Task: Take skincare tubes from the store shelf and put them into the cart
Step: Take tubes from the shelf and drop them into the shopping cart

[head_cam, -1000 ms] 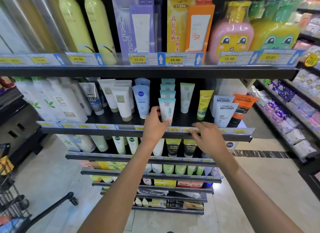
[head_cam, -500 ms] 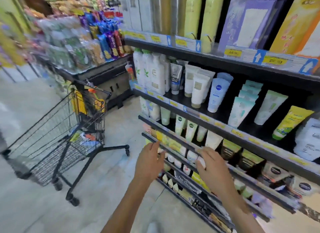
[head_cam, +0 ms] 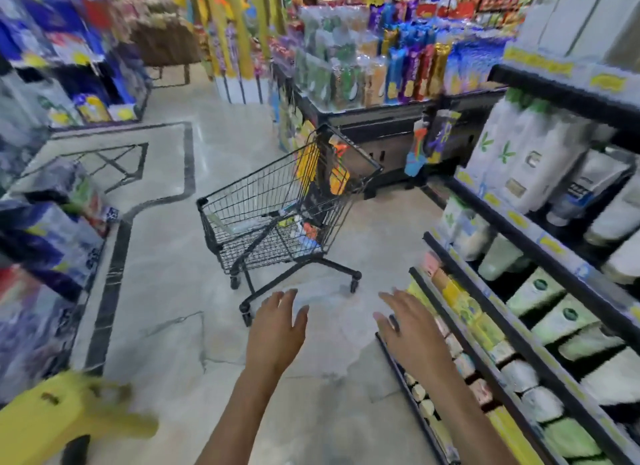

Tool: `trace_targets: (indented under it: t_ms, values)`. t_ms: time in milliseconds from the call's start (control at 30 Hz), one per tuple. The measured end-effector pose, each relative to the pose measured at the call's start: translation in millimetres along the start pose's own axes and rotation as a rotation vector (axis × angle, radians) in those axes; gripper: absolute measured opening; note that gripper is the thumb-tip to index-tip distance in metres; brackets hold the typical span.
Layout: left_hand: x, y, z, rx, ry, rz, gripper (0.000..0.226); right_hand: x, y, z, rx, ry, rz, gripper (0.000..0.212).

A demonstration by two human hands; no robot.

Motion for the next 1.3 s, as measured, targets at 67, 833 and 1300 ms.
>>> trace_targets:
  t_ms: [67,833,1300]
  values:
    - [7,31,4,0.000,-0.008,0.047,0.050,21,20,-18,-0.009,0.031,0.016,0.073]
    - [252,165,-29,-0.010,0.091,0.181,0.043,240,67,-157,0.097,0.208,-0.036,0.052]
    - [419,206,-58,-0.032,0.158,0.323,0.049,512,104,-217,0.091,0.391,0.047,0.044]
Point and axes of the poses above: each hand's wrist, its own x-axis towards the middle knuckle, its own z-axis out of the back of the hand, y = z × x, the point moved 10 cm from there along x, towards the middle knuckle, and after that the axes turned 10 degrees about x, right-handed, at the moved point
